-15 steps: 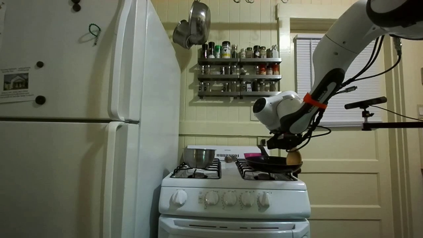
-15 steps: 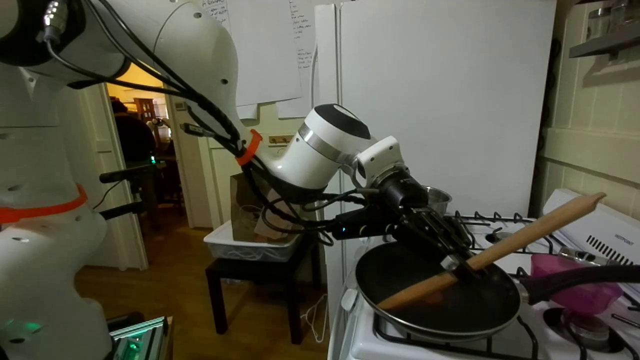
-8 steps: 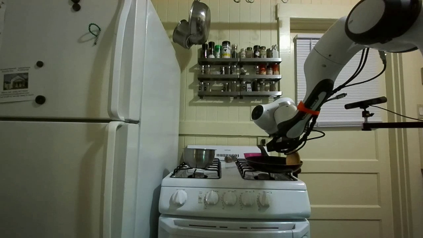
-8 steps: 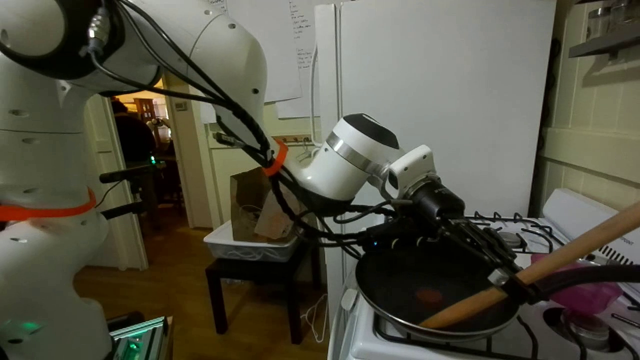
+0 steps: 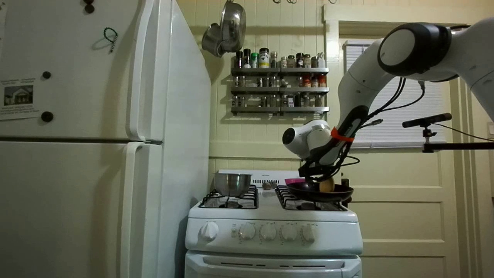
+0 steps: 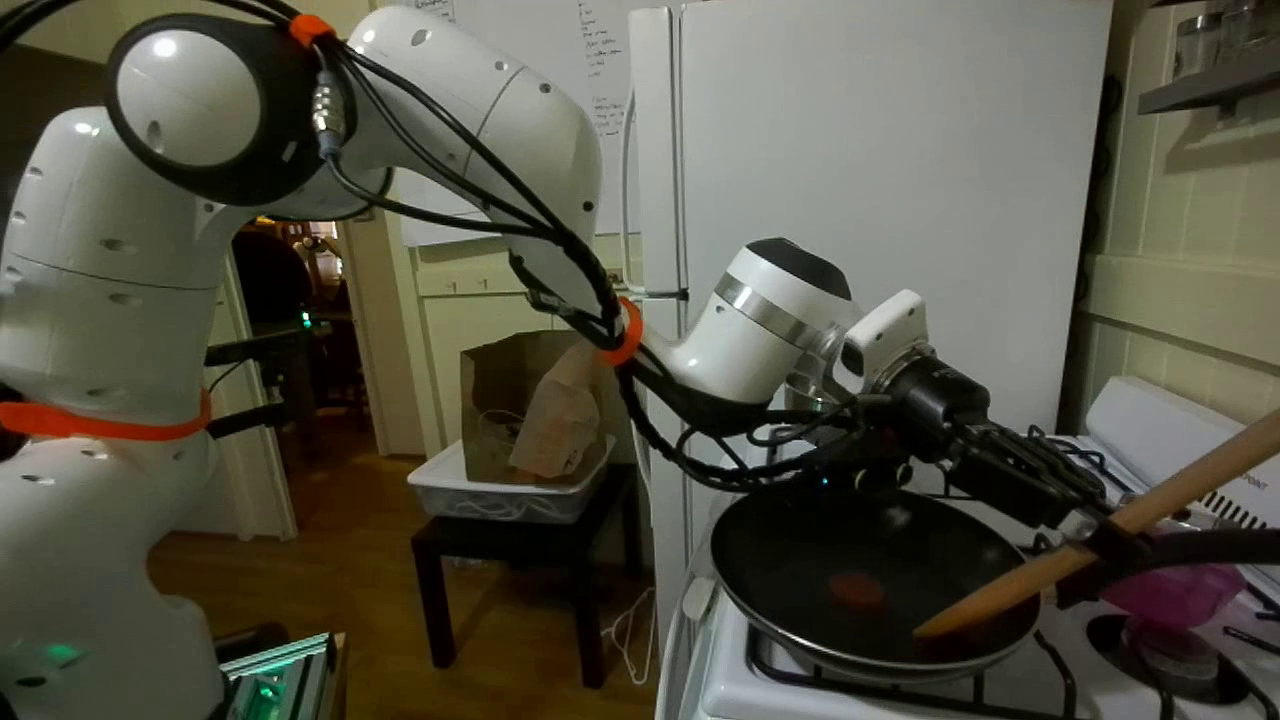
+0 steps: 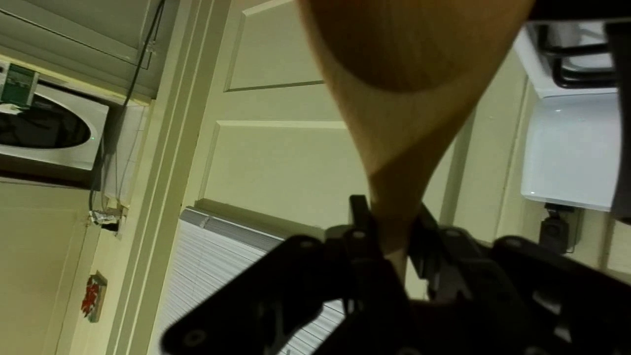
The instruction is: Use the wooden spoon to stir the black pan.
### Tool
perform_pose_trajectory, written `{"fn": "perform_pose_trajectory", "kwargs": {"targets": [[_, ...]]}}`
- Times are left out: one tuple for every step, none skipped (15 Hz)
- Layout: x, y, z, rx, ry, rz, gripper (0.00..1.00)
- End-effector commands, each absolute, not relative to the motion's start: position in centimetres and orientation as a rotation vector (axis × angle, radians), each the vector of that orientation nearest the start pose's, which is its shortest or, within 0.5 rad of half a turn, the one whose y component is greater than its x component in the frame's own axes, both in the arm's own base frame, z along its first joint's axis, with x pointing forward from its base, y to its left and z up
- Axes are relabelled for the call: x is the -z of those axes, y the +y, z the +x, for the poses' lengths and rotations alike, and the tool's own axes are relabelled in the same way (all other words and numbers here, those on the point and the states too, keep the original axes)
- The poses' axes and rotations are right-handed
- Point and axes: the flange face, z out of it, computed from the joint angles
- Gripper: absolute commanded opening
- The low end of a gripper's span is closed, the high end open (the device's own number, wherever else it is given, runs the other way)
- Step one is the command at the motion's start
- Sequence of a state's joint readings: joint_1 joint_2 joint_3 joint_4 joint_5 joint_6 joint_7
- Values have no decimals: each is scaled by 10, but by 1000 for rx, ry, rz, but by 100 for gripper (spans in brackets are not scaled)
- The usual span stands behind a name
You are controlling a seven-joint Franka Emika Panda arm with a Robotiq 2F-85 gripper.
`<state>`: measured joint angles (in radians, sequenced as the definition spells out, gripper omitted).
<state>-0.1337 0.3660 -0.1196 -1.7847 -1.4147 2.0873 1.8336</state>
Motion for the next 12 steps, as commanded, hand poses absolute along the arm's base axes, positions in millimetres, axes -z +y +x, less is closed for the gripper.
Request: {"fn": "perform_pose_trajectory", "kwargs": {"targets": [[-377, -189, 659, -1043, -1193, 1686, 5], [-375, -182, 664, -1054, -1193, 1695, 5], [-375, -175, 669, -1067, -1195, 1704, 5], [-374, -168, 673, -1076, -1195, 1713, 5], [-373, -162, 677, -1085, -1192, 1722, 5], [-372, -154, 680, -1095, -1189, 1733, 5], [-371, -148, 683, -1103, -1182, 1740, 5], [-371, -141, 685, -1111, -1183, 1750, 5], [-371, -135, 686, -1117, -1179, 1764, 5], [-371, -129, 685, -1118, -1173, 1776, 5], [-370, -122, 684, -1120, -1167, 1793, 5], [-369, -116, 683, -1114, -1156, 1810, 5]]}}
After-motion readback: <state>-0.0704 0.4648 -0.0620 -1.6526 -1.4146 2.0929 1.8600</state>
